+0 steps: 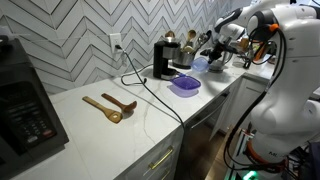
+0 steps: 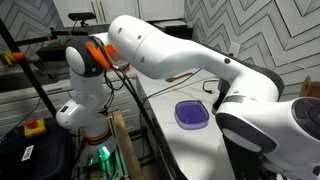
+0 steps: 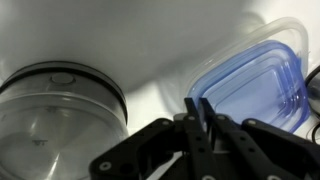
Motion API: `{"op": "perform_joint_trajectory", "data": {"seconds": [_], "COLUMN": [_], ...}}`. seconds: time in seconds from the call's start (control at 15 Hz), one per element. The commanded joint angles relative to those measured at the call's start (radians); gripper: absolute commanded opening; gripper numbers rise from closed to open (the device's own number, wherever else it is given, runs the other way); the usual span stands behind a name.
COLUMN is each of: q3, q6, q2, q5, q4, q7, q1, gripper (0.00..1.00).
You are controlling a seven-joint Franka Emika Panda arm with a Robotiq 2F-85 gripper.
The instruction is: Cover the lunch boxes with their lids
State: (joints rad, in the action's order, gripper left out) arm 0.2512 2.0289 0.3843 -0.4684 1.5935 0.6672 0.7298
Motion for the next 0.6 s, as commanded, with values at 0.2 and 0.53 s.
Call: {"op": "perform_joint_trajectory", "data": {"seconds": [0.2, 0.53], "q3": [0.009, 0.01], "q6": [-0.11, -0.174], "q2": [-0.041, -0.052], "q5": [0.106, 0.146], "q4": [0.034, 0.032], "q7": [-0.157, -0.232], "q1": [-0.017, -0.02], "gripper": [0.02, 0.02]}}
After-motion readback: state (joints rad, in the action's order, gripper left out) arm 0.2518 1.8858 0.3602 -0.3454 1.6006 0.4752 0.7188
